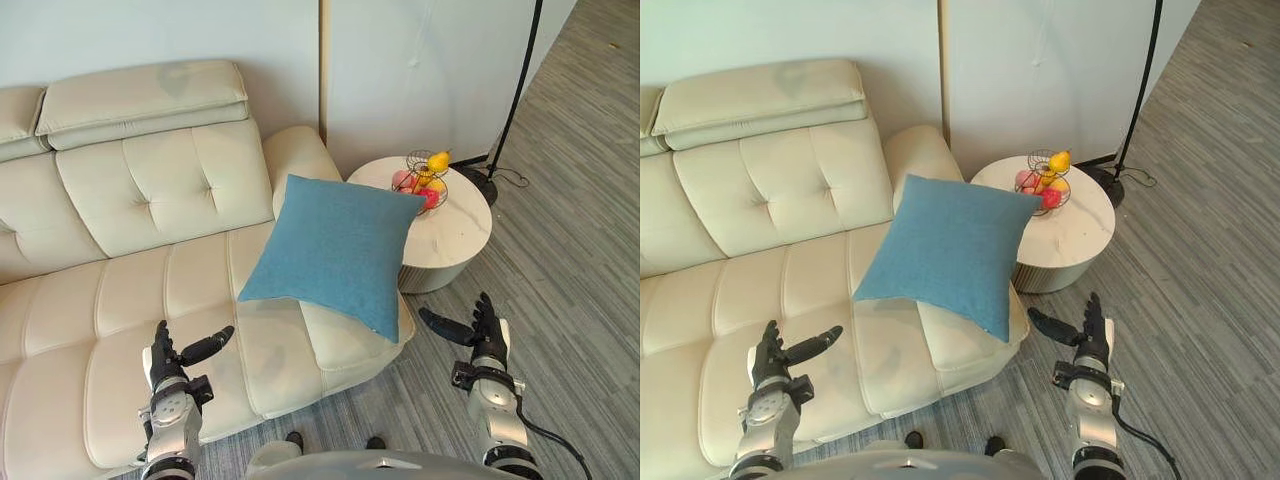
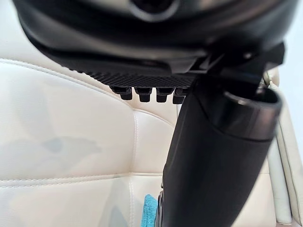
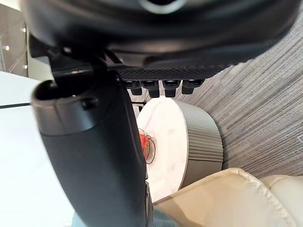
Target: Pick up cushions and gather them together orderly.
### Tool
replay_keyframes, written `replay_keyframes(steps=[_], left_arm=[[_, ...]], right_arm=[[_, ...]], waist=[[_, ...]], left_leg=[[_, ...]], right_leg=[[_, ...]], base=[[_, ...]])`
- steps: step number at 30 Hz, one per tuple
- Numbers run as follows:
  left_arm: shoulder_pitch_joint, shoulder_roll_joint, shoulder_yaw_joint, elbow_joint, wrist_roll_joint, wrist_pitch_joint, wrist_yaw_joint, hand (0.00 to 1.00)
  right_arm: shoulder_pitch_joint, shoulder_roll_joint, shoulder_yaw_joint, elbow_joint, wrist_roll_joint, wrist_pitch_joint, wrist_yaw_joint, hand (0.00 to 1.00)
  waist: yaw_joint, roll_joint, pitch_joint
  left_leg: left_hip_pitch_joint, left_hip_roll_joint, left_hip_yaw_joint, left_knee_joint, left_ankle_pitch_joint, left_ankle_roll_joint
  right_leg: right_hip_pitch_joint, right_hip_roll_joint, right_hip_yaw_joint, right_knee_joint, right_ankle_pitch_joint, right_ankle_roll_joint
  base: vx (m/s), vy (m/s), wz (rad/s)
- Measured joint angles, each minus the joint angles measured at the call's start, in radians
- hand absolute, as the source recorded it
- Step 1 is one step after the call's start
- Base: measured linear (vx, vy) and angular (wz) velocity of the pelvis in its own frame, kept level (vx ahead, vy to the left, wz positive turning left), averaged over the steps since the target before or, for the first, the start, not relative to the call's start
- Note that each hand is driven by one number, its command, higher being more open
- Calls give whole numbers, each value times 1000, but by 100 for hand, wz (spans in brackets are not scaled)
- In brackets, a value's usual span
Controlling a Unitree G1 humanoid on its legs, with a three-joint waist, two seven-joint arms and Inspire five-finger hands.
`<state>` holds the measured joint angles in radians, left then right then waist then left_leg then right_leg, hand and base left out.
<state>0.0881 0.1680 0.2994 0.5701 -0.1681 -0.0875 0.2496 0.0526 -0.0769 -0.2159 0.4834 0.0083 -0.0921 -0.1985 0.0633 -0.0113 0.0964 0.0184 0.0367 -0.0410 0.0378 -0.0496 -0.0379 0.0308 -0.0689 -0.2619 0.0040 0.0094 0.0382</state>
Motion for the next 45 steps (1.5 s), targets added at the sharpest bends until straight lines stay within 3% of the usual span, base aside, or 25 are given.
replay_keyframes(steps=[7,11,17,18,19,25,29,40,45], left_arm=[[-77,2,-51,-1,-19,1,52,100],[-228,1,-175,-1,-19,1,78,100],[-452,-15,-339,4,-19,2,98,100],[-516,-19,-371,12,-19,1,103,100],[-569,-18,-389,33,-19,1,106,0],[-808,12,-411,140,-61,3,148,0],[-849,47,-410,141,-72,3,159,0],[-850,52,-427,-36,-108,3,182,0],[-728,37,-483,-175,-107,3,183,0]], right_arm=[[-52,-3,112,0,70,0,5,100],[-168,3,183,0,113,0,-8,100],[-329,42,290,-50,129,0,-40,100],[-372,47,298,-55,144,0,-56,0],[-401,51,298,-55,151,0,-71,0],[-562,83,311,-55,194,2,-161,0],[-606,79,318,-58,232,2,-202,0],[-570,45,346,-192,275,-7,-204,0],[-413,43,346,-285,308,-23,-202,0]], waist=[[0,6,6],[12,1,84],[18,-11,148],[18,-11,161],[18,-10,176],[17,-2,220],[19,-1,225],[16,0,226],[7,0,226]], left_leg=[[-67,-2,-4,-26,47,0],[-161,-1,-22,6,65,-4],[-297,8,-28,52,80,-12],[-325,8,-27,65,81,-14],[-337,8,-22,78,82,-16],[-435,23,38,141,76,-20],[-479,51,100,171,62,-21],[-487,61,121,182,69,-17],[-405,58,127,144,68,-17]], right_leg=[[-63,3,-1,-28,46,-6],[-131,6,-14,-23,71,-24],[-264,9,-24,24,81,-36],[-296,6,-24,43,78,-38],[-308,4,-24,55,77,-40],[-424,-4,7,134,74,-46],[-468,2,15,149,80,-54],[-473,8,19,146,82,-57],[-402,9,22,128,73,-55]], base=[[-83,17,1],[-110,-1,12],[-90,-24,3],[-42,-6,0],[-47,1,-4],[-56,-3,-16],[-45,-36,-11],[53,3,-2],[48,4,-1]])
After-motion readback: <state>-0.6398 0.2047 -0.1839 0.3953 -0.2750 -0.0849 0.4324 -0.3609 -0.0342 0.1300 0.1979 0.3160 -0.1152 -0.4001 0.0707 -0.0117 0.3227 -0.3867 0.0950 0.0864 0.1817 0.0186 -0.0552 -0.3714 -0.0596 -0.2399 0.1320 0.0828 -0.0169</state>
